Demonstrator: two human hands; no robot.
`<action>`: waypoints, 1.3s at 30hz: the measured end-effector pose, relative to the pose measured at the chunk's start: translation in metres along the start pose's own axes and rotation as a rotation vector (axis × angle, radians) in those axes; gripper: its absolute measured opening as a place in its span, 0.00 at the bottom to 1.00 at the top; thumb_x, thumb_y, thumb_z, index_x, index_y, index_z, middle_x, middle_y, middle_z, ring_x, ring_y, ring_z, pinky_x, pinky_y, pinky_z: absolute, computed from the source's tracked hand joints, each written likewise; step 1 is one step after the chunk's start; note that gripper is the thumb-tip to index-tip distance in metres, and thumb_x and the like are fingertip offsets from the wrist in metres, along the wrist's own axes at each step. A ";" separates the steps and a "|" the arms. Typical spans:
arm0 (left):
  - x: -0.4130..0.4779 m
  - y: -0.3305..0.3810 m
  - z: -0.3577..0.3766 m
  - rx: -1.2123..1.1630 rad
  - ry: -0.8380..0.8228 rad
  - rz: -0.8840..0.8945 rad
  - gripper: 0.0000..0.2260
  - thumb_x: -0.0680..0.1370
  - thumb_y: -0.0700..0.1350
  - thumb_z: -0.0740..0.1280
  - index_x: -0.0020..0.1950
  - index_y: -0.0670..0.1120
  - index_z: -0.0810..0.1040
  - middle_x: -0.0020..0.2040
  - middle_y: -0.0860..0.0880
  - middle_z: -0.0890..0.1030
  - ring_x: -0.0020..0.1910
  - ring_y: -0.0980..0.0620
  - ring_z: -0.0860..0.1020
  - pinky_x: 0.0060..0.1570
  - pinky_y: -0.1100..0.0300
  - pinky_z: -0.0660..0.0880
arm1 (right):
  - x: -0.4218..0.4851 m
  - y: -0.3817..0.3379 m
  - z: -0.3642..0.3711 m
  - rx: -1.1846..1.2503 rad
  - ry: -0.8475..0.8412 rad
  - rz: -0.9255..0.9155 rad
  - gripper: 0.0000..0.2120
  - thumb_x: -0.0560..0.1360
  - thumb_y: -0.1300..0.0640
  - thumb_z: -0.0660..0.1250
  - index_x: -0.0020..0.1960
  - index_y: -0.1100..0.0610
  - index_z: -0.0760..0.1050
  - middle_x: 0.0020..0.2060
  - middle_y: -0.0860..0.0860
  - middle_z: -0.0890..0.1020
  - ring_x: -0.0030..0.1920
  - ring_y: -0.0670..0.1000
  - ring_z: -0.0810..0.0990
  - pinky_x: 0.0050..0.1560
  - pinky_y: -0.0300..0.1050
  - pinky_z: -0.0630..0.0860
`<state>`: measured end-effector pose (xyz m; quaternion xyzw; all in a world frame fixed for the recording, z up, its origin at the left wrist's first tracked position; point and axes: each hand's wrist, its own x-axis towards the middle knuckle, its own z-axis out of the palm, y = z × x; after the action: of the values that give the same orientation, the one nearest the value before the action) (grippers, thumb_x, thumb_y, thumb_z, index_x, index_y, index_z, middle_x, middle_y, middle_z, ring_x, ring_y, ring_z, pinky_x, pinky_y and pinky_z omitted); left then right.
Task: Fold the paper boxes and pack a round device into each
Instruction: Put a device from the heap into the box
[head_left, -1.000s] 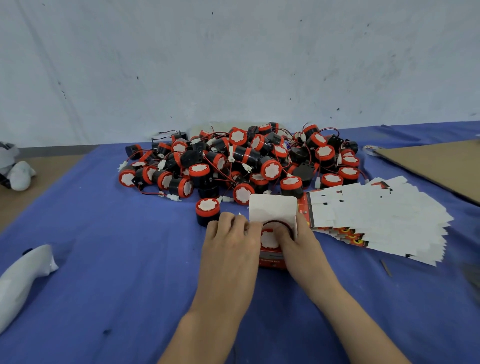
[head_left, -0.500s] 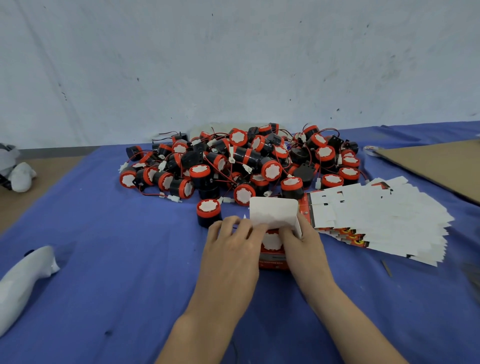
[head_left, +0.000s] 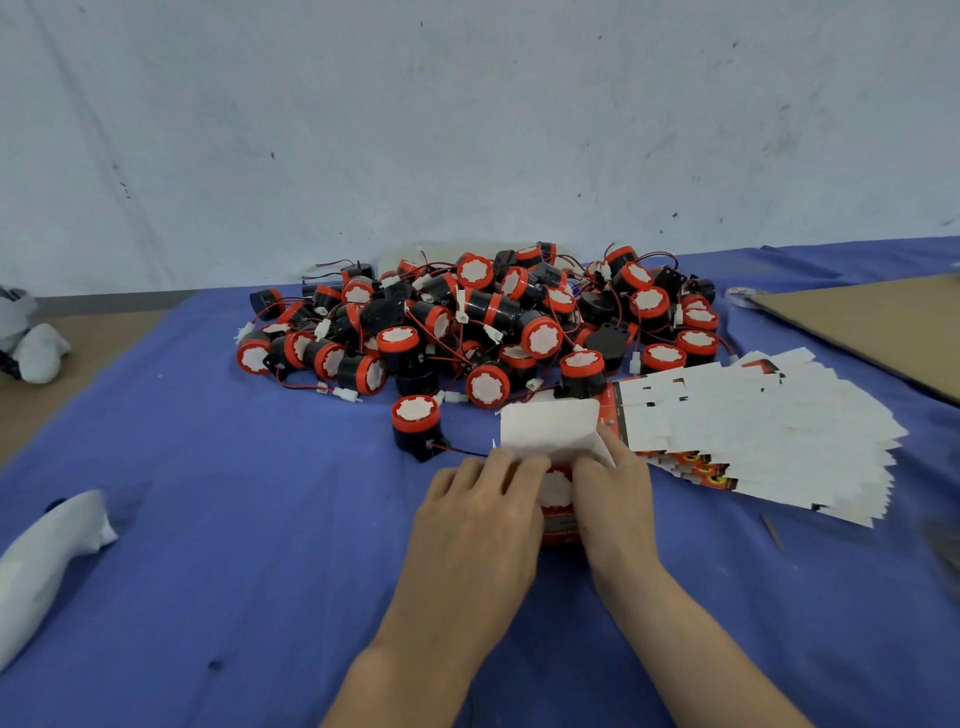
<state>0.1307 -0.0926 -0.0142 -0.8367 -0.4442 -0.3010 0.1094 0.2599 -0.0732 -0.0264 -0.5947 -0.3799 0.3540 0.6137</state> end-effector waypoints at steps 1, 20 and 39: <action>0.000 0.000 -0.001 -0.008 0.001 -0.003 0.14 0.73 0.41 0.73 0.58 0.49 0.82 0.51 0.51 0.83 0.46 0.51 0.82 0.46 0.55 0.78 | 0.000 0.000 0.000 0.000 -0.009 -0.001 0.24 0.75 0.68 0.57 0.49 0.42 0.82 0.41 0.47 0.86 0.47 0.58 0.84 0.47 0.64 0.82; -0.002 -0.018 -0.012 -0.672 0.029 -0.368 0.14 0.84 0.51 0.51 0.63 0.57 0.74 0.47 0.62 0.77 0.41 0.66 0.75 0.39 0.70 0.71 | -0.002 -0.012 -0.016 0.154 -0.347 0.085 0.22 0.80 0.31 0.54 0.58 0.40 0.80 0.52 0.44 0.86 0.55 0.47 0.84 0.54 0.46 0.80; 0.017 -0.029 0.001 -1.132 -0.228 -0.672 0.13 0.80 0.43 0.68 0.62 0.55 0.71 0.56 0.56 0.78 0.47 0.67 0.79 0.40 0.74 0.74 | -0.001 -0.001 -0.021 -0.056 -0.319 -0.085 0.19 0.80 0.66 0.64 0.62 0.45 0.77 0.53 0.43 0.85 0.55 0.45 0.83 0.55 0.44 0.80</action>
<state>0.1148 -0.0635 -0.0076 -0.6079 -0.4631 -0.4149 -0.4938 0.2785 -0.0837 -0.0253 -0.5311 -0.5070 0.4072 0.5432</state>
